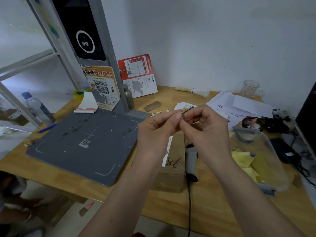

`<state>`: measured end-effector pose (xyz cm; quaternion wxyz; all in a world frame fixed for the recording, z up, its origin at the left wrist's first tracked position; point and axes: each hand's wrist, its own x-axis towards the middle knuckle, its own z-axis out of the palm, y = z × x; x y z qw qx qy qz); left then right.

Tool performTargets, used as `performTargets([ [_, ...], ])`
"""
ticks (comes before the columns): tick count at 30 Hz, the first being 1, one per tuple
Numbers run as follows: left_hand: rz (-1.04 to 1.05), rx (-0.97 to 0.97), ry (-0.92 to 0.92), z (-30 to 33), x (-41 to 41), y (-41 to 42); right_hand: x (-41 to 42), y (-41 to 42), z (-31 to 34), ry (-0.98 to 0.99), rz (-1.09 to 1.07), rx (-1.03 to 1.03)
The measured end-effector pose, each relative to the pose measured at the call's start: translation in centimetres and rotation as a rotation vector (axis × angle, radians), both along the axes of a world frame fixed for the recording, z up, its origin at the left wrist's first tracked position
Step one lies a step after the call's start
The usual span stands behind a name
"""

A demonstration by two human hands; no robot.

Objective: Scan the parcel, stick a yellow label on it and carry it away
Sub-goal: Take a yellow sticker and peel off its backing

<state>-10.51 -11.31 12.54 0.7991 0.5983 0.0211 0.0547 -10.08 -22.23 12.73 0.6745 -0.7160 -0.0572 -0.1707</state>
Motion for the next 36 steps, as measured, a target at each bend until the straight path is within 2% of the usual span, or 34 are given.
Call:
performTargets([
  [14, -0.010, 0.018, 0.007, -0.32, 0.37, 0.18, 0.17, -0.75, 0.22, 0.066, 0.110, 0.042],
  [23, -0.047, -0.056, 0.004, -0.36, 0.42, 0.44, 0.11, -0.85, 0.32, 0.098, 0.133, 0.059],
  [36, -0.080, 0.024, 0.013, -0.09, -0.04, 0.85, 0.11, -0.94, 0.37, 0.110, 0.146, 0.152],
])
